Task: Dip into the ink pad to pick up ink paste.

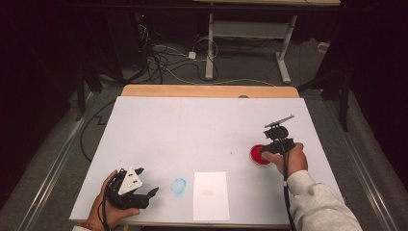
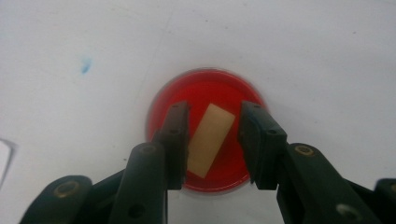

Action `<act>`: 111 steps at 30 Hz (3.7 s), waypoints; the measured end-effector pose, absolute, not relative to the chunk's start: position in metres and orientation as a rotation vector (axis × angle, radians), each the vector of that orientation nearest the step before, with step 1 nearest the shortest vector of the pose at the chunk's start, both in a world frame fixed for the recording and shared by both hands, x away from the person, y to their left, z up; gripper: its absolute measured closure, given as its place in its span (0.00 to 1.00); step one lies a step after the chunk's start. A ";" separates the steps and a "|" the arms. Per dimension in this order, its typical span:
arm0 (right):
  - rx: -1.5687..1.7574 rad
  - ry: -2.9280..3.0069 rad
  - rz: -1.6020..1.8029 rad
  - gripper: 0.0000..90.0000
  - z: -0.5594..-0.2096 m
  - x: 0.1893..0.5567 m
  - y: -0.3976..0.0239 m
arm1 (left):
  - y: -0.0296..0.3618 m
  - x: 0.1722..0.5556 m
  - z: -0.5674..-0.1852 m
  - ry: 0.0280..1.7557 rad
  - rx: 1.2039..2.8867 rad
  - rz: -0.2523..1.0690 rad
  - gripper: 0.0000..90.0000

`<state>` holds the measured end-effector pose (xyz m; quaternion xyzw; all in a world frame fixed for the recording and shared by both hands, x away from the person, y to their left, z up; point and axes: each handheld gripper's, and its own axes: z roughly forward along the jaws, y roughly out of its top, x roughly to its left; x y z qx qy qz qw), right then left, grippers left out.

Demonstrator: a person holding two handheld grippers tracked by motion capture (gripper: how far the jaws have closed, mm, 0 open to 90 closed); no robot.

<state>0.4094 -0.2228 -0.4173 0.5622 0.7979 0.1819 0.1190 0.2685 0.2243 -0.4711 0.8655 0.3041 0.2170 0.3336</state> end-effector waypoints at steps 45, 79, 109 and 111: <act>1.375 2.456 0.496 0.85 -0.414 0.411 -0.223 | 0.225 0.267 -0.469 0.789 2.252 0.581 0.22; 1.259 2.539 0.515 0.85 -0.425 0.414 -0.222 | 0.225 0.268 -0.470 0.789 2.267 0.575 0.22; 1.237 2.550 0.500 0.85 -0.430 0.414 -0.222 | 0.224 0.267 -0.470 0.776 2.277 0.577 0.22; 1.242 2.549 0.509 0.85 -0.431 0.415 -0.223 | 0.225 0.267 -0.470 0.778 2.275 0.575 0.22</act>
